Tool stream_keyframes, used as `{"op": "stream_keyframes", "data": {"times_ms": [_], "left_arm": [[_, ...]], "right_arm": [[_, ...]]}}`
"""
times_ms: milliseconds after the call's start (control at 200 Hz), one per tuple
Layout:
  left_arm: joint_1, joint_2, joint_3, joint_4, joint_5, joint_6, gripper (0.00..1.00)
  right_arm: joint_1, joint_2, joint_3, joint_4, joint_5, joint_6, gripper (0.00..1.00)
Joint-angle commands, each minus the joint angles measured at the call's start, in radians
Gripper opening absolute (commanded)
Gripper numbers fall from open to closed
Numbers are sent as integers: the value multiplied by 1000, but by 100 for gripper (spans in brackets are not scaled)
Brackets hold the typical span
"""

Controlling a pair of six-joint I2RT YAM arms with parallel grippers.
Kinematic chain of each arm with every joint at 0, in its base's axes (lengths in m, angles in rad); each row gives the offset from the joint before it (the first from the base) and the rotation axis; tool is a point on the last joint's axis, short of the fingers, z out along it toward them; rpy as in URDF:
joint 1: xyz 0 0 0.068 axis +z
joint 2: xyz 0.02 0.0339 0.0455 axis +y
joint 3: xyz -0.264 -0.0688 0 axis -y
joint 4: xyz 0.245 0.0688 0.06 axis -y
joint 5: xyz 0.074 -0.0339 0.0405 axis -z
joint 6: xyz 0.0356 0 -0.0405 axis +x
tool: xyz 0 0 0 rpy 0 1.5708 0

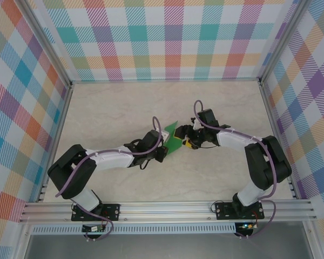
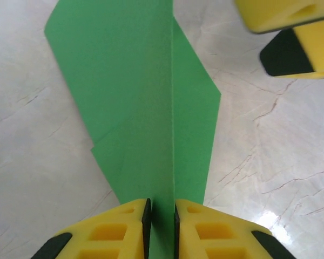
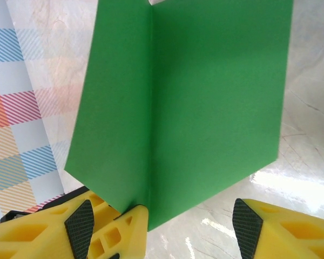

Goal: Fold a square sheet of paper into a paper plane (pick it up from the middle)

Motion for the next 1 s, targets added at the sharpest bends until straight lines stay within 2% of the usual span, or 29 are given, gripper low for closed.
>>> {"op": "stream_keyframes", "data": {"times_ms": [0, 315, 525, 775, 830, 935, 995], "left_arm": [[-11, 17, -29, 89, 45, 19, 20], [-13, 69, -47, 184, 100, 31, 16], [-13, 110, -48, 237, 179, 44, 15], [-13, 82, -54, 204, 185, 88, 14], [-12, 62, -54, 178, 174, 112, 14], [-12, 41, -40, 126, 176, 162, 14], [-12, 40, -29, 112, 187, 173, 14]], "right_arm": [[-5, 19, -18, 53, -39, 18, 70], [-7, -23, -40, 18, 41, 30, 70], [-22, -63, -74, 15, 93, 59, 70], [-39, -95, -40, -37, 31, 71, 71], [-48, -91, 5, -110, 21, 90, 70], [-55, -37, 150, -388, 49, 104, 68], [-57, -5, 209, -479, 38, 119, 68]]}}
